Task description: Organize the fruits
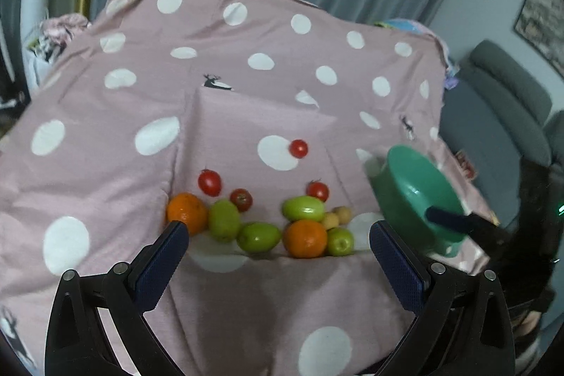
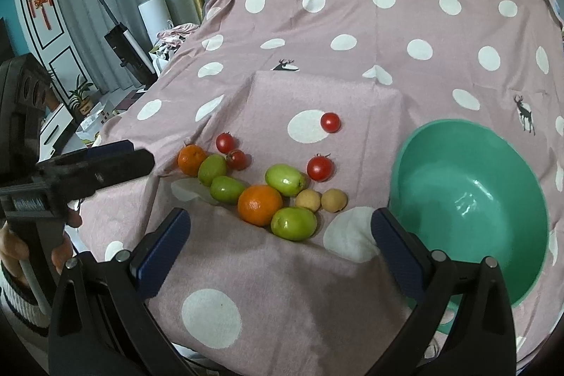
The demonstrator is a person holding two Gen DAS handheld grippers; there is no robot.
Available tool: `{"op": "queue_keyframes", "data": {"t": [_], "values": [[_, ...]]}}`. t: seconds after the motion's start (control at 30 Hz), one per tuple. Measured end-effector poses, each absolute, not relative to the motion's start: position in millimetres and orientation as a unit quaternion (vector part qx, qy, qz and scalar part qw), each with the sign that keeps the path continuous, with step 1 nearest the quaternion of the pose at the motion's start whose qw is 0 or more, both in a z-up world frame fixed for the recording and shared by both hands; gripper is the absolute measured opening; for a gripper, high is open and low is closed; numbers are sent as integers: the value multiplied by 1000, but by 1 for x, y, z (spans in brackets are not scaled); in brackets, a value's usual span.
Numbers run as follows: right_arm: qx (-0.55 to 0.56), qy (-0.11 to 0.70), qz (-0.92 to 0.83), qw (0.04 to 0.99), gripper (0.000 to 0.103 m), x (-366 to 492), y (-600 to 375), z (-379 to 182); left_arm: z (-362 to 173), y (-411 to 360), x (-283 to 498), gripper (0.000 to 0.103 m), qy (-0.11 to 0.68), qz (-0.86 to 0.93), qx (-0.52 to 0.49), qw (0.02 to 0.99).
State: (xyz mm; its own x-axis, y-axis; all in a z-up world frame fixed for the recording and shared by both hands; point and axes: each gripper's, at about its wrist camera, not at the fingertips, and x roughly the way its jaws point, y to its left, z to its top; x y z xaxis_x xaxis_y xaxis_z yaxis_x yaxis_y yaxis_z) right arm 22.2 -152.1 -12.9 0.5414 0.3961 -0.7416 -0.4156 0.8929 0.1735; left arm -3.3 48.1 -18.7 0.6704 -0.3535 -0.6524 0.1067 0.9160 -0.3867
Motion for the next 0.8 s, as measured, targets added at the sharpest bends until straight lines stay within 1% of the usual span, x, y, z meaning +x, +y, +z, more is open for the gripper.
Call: {"op": "queue_keyframes", "data": {"t": [0.13,0.37,0.67,0.8], "values": [[-1,428,242,871,103,23,-154,-20,-25,50,-3,102,395,-154,-184,887],[24,445,258,857,102,26,-159,-34,-42,54,-9,102,429,-150,-173,874],[35,455,286,843,98,28,-154,-43,-50,61,-11,102,446,-118,-138,876],[33,457,304,835,93,31,-147,-43,-51,61,-6,102,443,-130,-139,876]]}}
